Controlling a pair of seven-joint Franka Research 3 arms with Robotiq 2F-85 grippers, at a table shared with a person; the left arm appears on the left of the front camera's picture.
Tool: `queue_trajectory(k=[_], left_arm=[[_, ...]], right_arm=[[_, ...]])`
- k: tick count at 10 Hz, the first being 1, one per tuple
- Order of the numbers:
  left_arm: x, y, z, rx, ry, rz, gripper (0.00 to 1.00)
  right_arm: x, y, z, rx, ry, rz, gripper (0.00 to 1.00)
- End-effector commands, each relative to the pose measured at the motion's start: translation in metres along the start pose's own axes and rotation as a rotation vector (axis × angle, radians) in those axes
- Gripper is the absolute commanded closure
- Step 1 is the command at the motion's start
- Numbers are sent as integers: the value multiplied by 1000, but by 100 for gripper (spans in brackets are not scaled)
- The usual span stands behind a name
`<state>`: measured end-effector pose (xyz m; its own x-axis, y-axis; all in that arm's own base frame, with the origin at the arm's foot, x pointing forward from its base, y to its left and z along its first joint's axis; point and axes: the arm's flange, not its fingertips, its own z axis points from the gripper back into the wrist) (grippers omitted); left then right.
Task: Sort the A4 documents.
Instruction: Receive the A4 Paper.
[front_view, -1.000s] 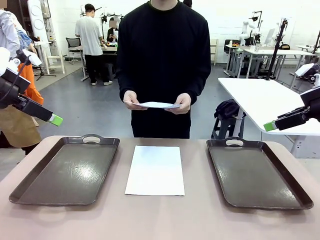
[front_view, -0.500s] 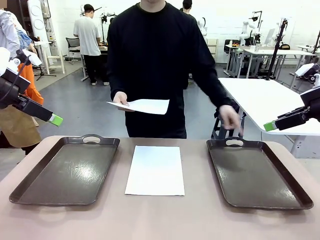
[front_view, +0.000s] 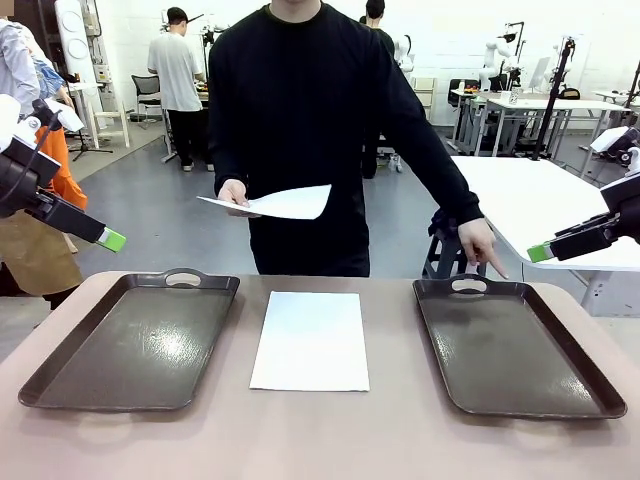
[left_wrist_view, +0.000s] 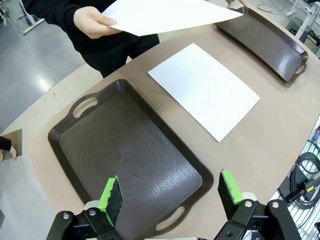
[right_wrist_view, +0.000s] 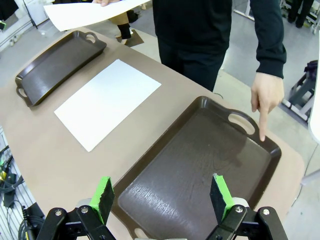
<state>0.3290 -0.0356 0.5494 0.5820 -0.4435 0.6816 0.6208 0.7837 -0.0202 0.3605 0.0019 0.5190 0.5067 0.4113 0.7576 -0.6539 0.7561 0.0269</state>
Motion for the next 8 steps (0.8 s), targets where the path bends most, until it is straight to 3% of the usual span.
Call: queue_trajectory(k=[1, 6, 8], left_arm=[[-1, 0, 0, -16, -6, -13, 0], [-1, 0, 0, -16, -6, -13, 0], [-1, 0, 0, -16, -6, -13, 0]], right_arm=[[-1, 0, 0, 8, -4, 4, 0], [0, 0, 0, 0, 0, 0, 0], [-1, 3, -30, 130, 17, -200, 0]])
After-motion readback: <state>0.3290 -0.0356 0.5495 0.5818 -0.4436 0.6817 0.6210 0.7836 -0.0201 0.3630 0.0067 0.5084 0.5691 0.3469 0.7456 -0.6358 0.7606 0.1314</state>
